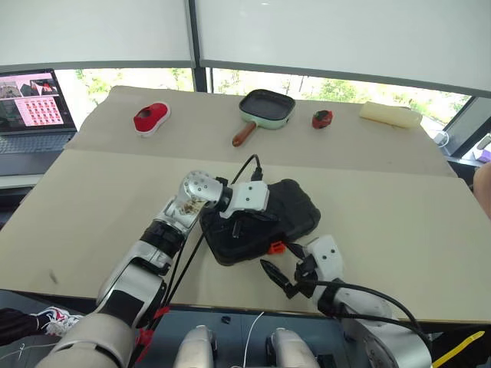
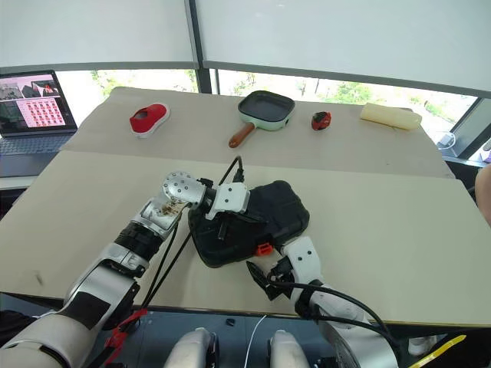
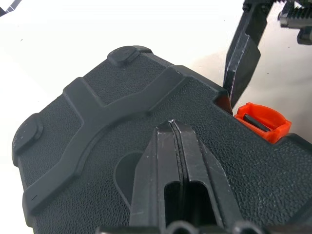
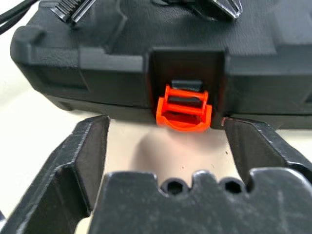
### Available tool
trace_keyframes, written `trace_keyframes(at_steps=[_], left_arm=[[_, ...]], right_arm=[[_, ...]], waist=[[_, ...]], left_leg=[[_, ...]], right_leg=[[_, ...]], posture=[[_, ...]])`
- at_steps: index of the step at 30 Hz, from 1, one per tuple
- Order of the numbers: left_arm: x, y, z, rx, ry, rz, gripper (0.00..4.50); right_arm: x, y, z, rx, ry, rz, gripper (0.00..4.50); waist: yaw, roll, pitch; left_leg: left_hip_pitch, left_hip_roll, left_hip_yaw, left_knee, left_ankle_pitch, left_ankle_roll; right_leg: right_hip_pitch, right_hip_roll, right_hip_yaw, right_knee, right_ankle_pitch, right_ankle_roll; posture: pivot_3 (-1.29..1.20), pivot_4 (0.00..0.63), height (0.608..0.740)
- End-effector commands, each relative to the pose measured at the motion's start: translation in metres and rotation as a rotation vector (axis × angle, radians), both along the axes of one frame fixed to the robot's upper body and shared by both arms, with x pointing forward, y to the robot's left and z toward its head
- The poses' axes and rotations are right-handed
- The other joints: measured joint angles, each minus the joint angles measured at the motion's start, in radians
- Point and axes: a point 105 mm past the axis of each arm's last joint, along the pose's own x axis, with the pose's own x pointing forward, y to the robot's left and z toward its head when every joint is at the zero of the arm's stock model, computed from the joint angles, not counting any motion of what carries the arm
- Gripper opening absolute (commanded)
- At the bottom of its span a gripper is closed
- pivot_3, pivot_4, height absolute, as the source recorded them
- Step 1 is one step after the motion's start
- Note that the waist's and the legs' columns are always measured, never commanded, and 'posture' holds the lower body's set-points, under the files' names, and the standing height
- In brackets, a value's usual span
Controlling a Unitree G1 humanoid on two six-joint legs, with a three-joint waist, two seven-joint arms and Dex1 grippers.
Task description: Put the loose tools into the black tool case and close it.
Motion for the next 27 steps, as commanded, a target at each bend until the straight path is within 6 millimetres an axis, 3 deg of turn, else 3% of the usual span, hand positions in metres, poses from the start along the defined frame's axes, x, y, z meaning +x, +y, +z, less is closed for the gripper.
trace_keyframes(at_steps=[1, 4, 8, 13, 27], left_arm=[[-0.002, 0.013, -0.036, 0.141, 0.070, 0.030, 0.01], [-0.001, 0.013, -0.035, 0.141, 0.068, 0.032, 0.01], [-0.001, 0.012, -0.035, 0.140, 0.067, 0.033, 0.01], [-0.001, 0.012, -0.036, 0.140, 0.069, 0.033, 0.01], [-0.001, 0.010, -0.036, 0.132, 0.067, 0.034, 0.01]], right_arm=[[0.006, 0.004, 0.013, 0.025, -0.053, 0.002, 4.19], [0.011, 0.001, 0.010, 0.001, -0.060, -0.015, 4.19], [0.012, 0.000, 0.013, 0.006, -0.078, -0.018, 3.14], [0.009, -0.001, 0.019, -0.006, -0.112, -0.009, 1.39], [-0.003, -0.010, 0.020, -0.182, -0.175, 0.051, 1.39]], waist=[[-0.001, 0.000, 0.000], [-0.001, 0.000, 0.000], [-0.001, 0.000, 0.000], [-0.001, 0.000, 0.000], [0.004, 0.000, 0.000]], left_leg=[[0.000, 0.000, 0.000, 0.000, 0.000, 0.000], [0.000, 0.000, 0.000, 0.000, 0.000, 0.000], [0.000, 0.000, 0.000, 0.000, 0.000, 0.000], [0.000, 0.000, 0.000, 0.000, 0.000, 0.000], [-0.001, 0.000, 0.000, 0.000, 0.000, 0.000]], right_leg=[[0.000, 0.000, 0.000, 0.000, 0.000, 0.000], [0.000, 0.000, 0.000, 0.000, 0.000, 0.000], [0.000, 0.000, 0.000, 0.000, 0.000, 0.000], [-0.001, 0.000, 0.000, 0.000, 0.000, 0.000], [0.000, 0.000, 0.000, -0.001, 0.000, 0.000]], posture=[[0.00, 0.150, 0.740], [0.00, 0.150, 0.740], [0.00, 0.150, 0.740], [0.00, 0.150, 0.740], [0.00, 0.150, 0.740]])
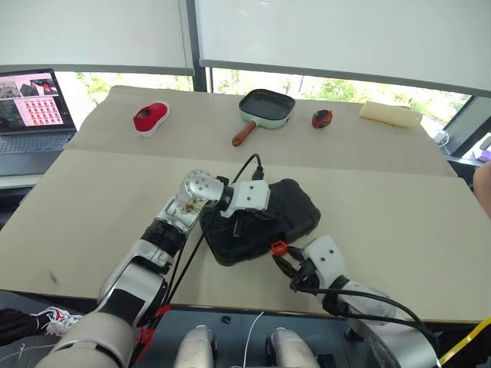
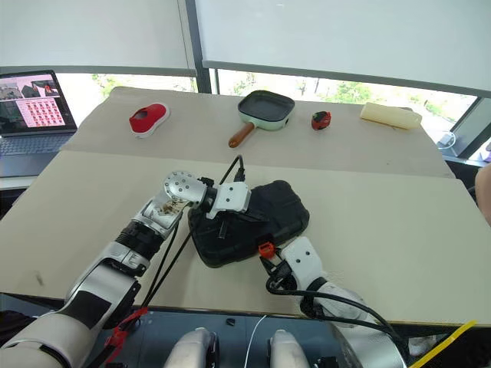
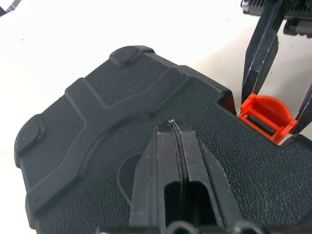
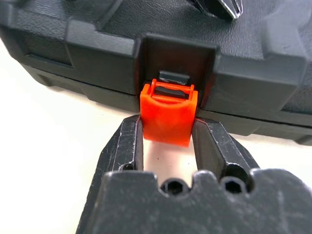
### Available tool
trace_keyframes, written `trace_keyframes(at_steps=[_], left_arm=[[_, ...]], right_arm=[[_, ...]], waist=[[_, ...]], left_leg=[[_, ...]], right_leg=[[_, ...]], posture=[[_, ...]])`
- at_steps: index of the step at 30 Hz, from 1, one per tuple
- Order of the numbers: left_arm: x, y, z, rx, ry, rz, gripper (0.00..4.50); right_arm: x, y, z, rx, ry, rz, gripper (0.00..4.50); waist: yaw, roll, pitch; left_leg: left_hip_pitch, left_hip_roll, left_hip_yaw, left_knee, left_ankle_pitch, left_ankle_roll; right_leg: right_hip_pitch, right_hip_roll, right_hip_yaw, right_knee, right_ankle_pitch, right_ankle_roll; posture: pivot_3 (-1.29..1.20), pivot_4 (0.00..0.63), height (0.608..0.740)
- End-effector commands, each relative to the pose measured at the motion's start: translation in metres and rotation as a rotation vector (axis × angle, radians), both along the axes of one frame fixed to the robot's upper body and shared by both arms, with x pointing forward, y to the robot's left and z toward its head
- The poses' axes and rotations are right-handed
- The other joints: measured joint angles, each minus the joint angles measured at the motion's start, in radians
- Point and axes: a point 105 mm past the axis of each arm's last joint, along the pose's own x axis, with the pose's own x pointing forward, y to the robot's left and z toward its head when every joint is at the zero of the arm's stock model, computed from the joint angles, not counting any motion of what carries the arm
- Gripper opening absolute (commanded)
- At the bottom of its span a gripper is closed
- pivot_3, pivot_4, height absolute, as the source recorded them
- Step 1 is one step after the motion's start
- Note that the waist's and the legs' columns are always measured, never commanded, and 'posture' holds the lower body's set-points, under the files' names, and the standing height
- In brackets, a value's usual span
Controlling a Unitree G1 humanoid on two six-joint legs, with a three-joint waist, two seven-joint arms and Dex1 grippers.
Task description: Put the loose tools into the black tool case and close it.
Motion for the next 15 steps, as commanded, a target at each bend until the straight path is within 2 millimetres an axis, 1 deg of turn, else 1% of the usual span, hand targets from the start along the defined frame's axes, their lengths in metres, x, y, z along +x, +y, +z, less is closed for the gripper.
trace_keyframes(at_steps=[1, 2, 4, 5, 8, 9, 13, 15], left_arm=[[-0.002, 0.012, -0.037, 0.133, 0.072, 0.034, 0.01], [-0.002, 0.012, -0.037, 0.133, 0.072, 0.034, 0.01], [-0.002, 0.012, -0.038, 0.133, 0.072, 0.034, 0.01], [-0.002, 0.011, -0.038, 0.133, 0.073, 0.034, 0.01], [-0.001, 0.012, -0.038, 0.133, 0.072, 0.036, 0.01], [-0.001, 0.012, -0.038, 0.133, 0.072, 0.038, 0.01], [0.000, 0.012, -0.038, 0.131, 0.072, 0.041, 0.01], [0.000, 0.012, -0.038, 0.129, 0.072, 0.041, 0.01]], right_arm=[[-0.002, 0.000, 0.017, 0.005, -0.072, 0.017, 1.39], [-0.002, 0.000, 0.016, 0.007, -0.068, 0.017, 1.39], [-0.002, 0.000, 0.015, 0.006, -0.064, 0.016, 2.22], [-0.002, 0.000, 0.015, 0.007, -0.062, 0.017, 2.35], [-0.004, 0.001, 0.014, 0.010, -0.047, 0.023, 3.49], [-0.006, 0.001, 0.013, 0.009, -0.035, 0.029, 3.75], [-0.013, -0.006, 0.012, -0.021, -0.017, 0.043, 3.75], [-0.016, -0.014, 0.010, -0.056, -0.010, 0.038, 3.75]], waist=[[0.001, 0.000, 0.000], [0.002, 0.000, 0.000], [0.003, 0.000, 0.000], [0.003, 0.000, 0.000], [0.003, 0.000, 0.000], [0.003, 0.000, 0.000], [0.004, 0.000, 0.000], [0.004, 0.000, 0.000]], left_leg=[[0.000, 0.000, 0.000, 0.000, 0.000, 0.000], [0.000, 0.000, 0.000, 0.000, 0.000, 0.000], [0.000, 0.000, 0.000, 0.000, 0.000, 0.000], [0.000, 0.000, 0.000, 0.000, 0.000, 0.000], [0.000, 0.000, 0.000, 0.000, 0.000, 0.000], [0.000, 0.000, 0.000, 0.000, 0.000, 0.000], [0.000, 0.000, 0.000, 0.000, 0.000, 0.000], [0.000, 0.000, 0.000, 0.000, 0.000, 0.000]], right_leg=[[0.000, 0.000, 0.000, 0.000, 0.000, 0.000], [0.000, 0.000, 0.000, -0.001, 0.000, 0.000], [0.000, 0.000, 0.000, -0.001, 0.000, 0.000], [0.000, 0.000, 0.000, -0.001, 0.000, 0.000], [0.001, 0.000, 0.000, -0.001, 0.000, 0.000], [0.001, 0.000, 0.000, -0.001, 0.000, 0.000], [0.001, 0.000, 0.000, -0.001, 0.000, 0.000], [0.001, 0.000, 0.000, -0.001, 0.000, 0.000]], posture=[[0.00, 0.150, 0.740], [0.00, 0.150, 0.740], [0.00, 0.150, 0.740], [0.00, 0.150, 0.740], [0.00, 0.150, 0.740], [0.00, 0.150, 0.740], [0.00, 0.150, 0.740], [0.00, 0.150, 0.740]])
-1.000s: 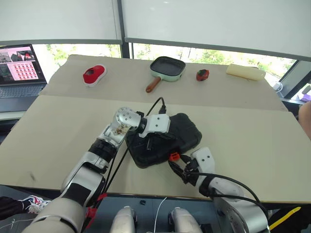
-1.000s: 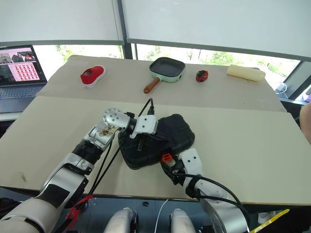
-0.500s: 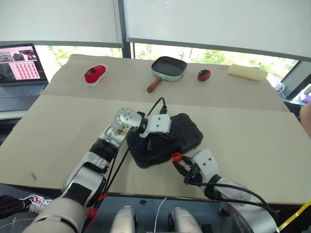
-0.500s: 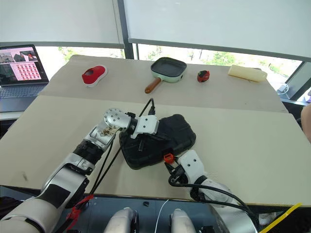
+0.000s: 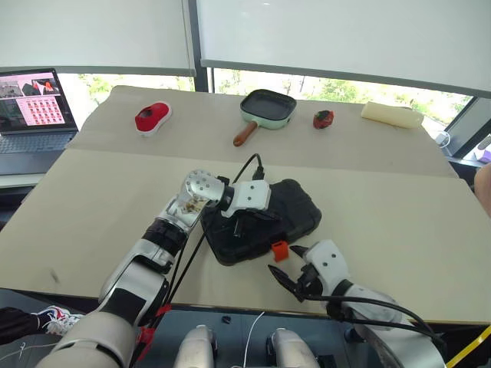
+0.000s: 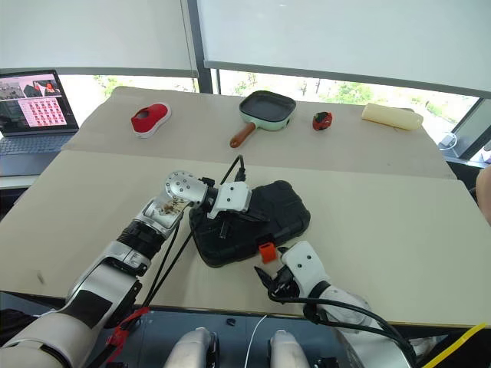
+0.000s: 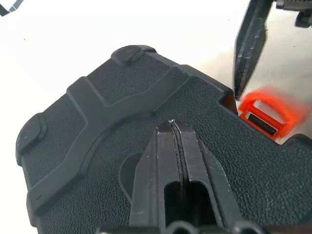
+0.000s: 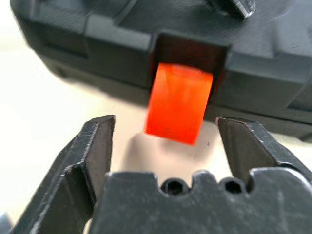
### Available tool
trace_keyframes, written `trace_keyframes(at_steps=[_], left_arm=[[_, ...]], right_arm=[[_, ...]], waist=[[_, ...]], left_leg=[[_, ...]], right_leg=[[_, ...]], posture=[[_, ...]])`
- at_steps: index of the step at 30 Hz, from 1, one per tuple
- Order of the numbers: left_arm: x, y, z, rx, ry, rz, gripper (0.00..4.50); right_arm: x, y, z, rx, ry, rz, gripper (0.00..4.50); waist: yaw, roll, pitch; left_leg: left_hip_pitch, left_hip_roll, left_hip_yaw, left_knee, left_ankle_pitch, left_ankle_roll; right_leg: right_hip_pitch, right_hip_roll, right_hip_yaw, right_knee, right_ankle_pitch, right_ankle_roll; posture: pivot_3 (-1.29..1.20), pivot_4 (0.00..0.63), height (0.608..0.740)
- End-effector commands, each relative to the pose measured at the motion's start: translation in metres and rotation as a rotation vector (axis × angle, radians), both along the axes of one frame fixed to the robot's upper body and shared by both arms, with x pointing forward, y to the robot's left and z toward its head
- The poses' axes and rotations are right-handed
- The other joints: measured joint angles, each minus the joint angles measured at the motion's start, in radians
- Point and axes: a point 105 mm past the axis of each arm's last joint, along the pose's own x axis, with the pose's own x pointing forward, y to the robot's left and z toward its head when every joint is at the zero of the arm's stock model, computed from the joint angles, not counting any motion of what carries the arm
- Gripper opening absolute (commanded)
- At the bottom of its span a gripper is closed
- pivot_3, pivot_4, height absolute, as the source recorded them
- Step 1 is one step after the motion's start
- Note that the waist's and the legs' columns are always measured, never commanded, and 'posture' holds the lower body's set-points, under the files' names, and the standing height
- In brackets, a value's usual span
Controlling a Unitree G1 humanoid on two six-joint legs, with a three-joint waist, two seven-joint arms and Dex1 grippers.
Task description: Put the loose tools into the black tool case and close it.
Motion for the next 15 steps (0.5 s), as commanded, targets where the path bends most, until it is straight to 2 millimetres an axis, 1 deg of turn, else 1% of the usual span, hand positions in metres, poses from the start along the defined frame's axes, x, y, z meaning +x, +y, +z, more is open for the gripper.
trace_keyframes(at_steps=[1, 2, 4, 6, 8, 9, 11, 13, 14, 15], left_arm=[[-0.002, 0.013, -0.037, 0.134, 0.075, 0.039, 0.01], [-0.001, 0.013, -0.037, 0.134, 0.076, 0.039, 0.01], [-0.002, 0.012, -0.037, 0.132, 0.076, 0.040, 0.01], [-0.001, 0.012, -0.038, 0.133, 0.077, 0.040, 0.01], [-0.002, 0.012, -0.038, 0.133, 0.076, 0.038, 0.01], [-0.002, 0.012, -0.038, 0.133, 0.076, 0.037, 0.01], [-0.002, 0.011, -0.038, 0.133, 0.075, 0.034, 0.01], [-0.002, 0.011, -0.038, 0.133, 0.074, 0.033, 0.01], [-0.002, 0.011, -0.038, 0.133, 0.074, 0.033, 0.01], [-0.002, 0.010, -0.037, 0.134, 0.073, 0.032, 0.01]], right_arm=[[-0.006, -0.011, 0.011, -0.035, -0.037, 0.009, 3.75], [-0.007, -0.014, 0.011, -0.047, -0.036, 0.012, 3.75], [-0.010, -0.017, 0.012, -0.061, -0.039, 0.026, 3.36], [-0.012, -0.017, 0.009, -0.075, -0.029, 0.044, 2.84], [-0.013, -0.015, 0.002, -0.094, 0.001, 0.070, 2.01], [-0.012, -0.014, -0.002, -0.102, 0.009, 0.079, 1.71], [-0.010, -0.010, -0.007, -0.111, 0.014, 0.093, 0.98], [-0.008, -0.006, -0.010, -0.111, 0.014, 0.106, 0.40], [-0.006, -0.004, -0.011, -0.115, 0.006, 0.111, 0.02], [-0.002, 0.000, -0.012, -0.115, 0.000, 0.119, 0.01]], waist=[[0.000, 0.000, 0.000], [0.000, 0.000, 0.000], [0.001, 0.000, 0.000], [0.001, 0.000, 0.000], [0.001, 0.000, 0.000], [0.001, 0.000, 0.000], [0.001, 0.000, -0.001], [0.001, 0.000, -0.001], [0.002, 0.000, -0.001], [0.002, 0.000, -0.001]], left_leg=[[0.000, 0.000, 0.000, 0.000, 0.000, 0.000], [0.000, 0.000, 0.000, 0.000, 0.000, 0.000], [0.000, 0.000, 0.000, 0.000, 0.000, 0.000], [0.000, 0.000, 0.000, 0.000, 0.000, 0.000], [0.000, 0.000, 0.000, 0.000, 0.000, 0.000], [0.000, 0.000, 0.000, 0.000, 0.000, 0.000], [0.001, 0.000, 0.000, 0.000, 0.000, 0.000], [0.001, 0.000, 0.000, 0.000, 0.000, 0.000], [0.000, 0.000, 0.000, 0.000, 0.000, 0.000], [0.000, 0.000, 0.000, 0.000, 0.000, 0.000]], right_leg=[[0.000, 0.000, 0.000, 0.000, 0.000, 0.000], [0.000, 0.000, 0.000, 0.000, 0.000, 0.000], [0.000, 0.000, 0.000, 0.000, 0.000, 0.001], [0.000, 0.000, 0.000, 0.000, -0.001, 0.001], [0.000, 0.000, 0.000, 0.000, -0.001, 0.001], [0.000, 0.000, 0.000, 0.000, -0.001, 0.001], [0.000, 0.000, 0.000, 0.000, -0.001, 0.001], [0.000, 0.000, 0.000, 0.000, -0.001, 0.001], [0.000, 0.000, 0.000, 0.000, -0.001, 0.001], [0.000, 0.000, 0.000, 0.000, -0.001, 0.001]], posture=[[0.00, 0.150, 0.740], [0.00, 0.150, 0.740], [0.00, 0.150, 0.740], [0.00, 0.150, 0.740], [0.00, 0.150, 0.740], [0.00, 0.150, 0.740], [0.00, 0.150, 0.740], [0.00, 0.150, 0.740], [0.00, 0.150, 0.740], [0.00, 0.150, 0.740]])
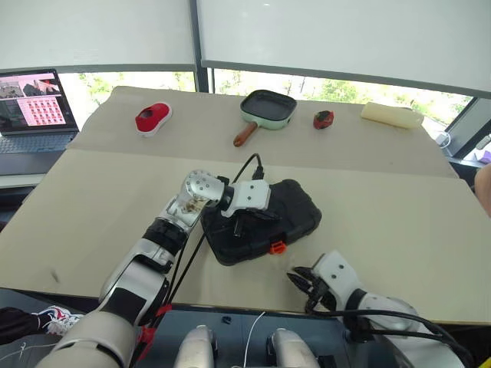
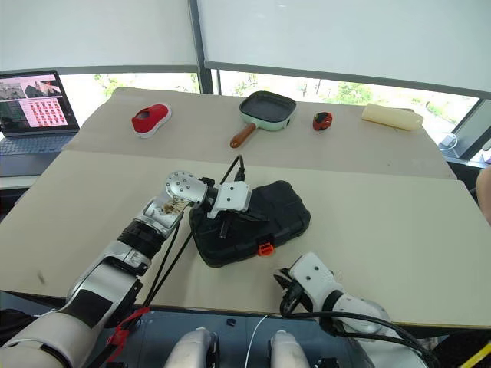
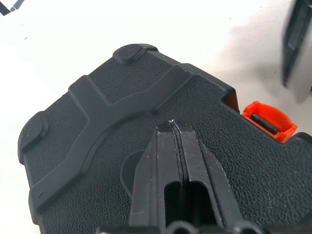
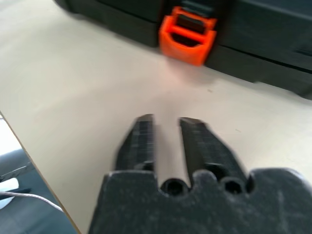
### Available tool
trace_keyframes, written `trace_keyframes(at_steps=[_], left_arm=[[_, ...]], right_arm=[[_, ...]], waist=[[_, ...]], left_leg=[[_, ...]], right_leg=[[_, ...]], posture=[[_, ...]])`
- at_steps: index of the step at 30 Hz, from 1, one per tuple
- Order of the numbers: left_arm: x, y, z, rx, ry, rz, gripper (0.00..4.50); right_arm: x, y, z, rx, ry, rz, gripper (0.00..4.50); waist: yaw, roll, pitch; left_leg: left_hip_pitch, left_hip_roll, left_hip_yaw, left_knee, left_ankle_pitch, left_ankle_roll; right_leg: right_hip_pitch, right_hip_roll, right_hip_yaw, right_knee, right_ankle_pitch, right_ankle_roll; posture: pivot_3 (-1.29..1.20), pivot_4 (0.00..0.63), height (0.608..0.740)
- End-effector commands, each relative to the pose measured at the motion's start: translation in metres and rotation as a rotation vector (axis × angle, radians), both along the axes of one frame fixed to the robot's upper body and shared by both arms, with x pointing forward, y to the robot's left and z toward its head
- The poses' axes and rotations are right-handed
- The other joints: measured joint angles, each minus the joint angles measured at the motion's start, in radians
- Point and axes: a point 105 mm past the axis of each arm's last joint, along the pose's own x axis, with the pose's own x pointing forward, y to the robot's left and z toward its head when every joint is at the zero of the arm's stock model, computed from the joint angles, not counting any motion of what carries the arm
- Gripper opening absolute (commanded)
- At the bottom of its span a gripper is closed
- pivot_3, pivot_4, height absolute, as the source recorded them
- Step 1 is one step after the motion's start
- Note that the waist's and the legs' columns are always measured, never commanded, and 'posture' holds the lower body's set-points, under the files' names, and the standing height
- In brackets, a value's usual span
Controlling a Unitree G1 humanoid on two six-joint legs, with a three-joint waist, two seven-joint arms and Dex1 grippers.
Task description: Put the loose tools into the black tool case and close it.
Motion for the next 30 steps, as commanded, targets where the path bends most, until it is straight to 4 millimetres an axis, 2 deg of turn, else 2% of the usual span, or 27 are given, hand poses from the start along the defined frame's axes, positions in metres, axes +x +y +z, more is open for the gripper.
trace_keyframes(at_steps=[1, 6, 11, 21, 30], left_arm=[[-0.002, 0.011, -0.037, 0.135, 0.070, 0.030, 0.01], [-0.003, 0.011, -0.036, 0.141, 0.067, 0.026, 0.01], [-0.004, 0.012, -0.037, 0.144, 0.065, 0.023, 0.01], [-0.007, 0.012, -0.042, 0.149, 0.061, 0.014, 0.01], [-0.006, 0.010, -0.041, 0.146, 0.059, 0.010, 0.01]], right_arm=[[0.010, 0.011, 0.004, 0.002, -0.064, 0.037, 0.01], [0.033, 0.026, -0.001, -0.021, -0.133, 0.041, 0.01], [0.044, 0.026, 0.010, -0.029, -0.226, 0.026, 0.01], [0.031, 0.020, 0.055, 0.032, -0.367, 0.027, 0.01], [0.026, 0.012, 0.047, 0.001, -0.318, 0.022, 0.01]], waist=[[-0.001, 0.000, 0.000], [-0.001, -0.001, -0.001], [-0.003, -0.001, -0.001], [-0.004, -0.001, -0.001], [-0.003, -0.001, -0.001]], left_leg=[[0.000, 0.000, 0.000, 0.000, 0.000, 0.000], [0.000, 0.000, 0.000, 0.000, 0.000, 0.000], [0.000, 0.000, 0.000, 0.000, 0.000, 0.000], [0.000, 0.000, 0.001, 0.000, 0.000, 0.000], [0.000, 0.000, 0.001, 0.000, 0.000, 0.000]], right_leg=[[0.000, 0.000, 0.000, 0.000, 0.000, 0.000], [0.000, 0.000, 0.000, 0.000, 0.000, 0.000], [0.000, 0.000, 0.000, 0.000, 0.001, 0.000], [0.000, 0.000, 0.000, 0.000, 0.001, 0.000], [0.000, 0.000, 0.000, 0.000, 0.001, 0.000]], posture=[[0.00, 0.150, 0.740], [0.00, 0.150, 0.740], [0.00, 0.150, 0.740], [0.00, 0.150, 0.740], [0.00, 0.150, 0.740]])
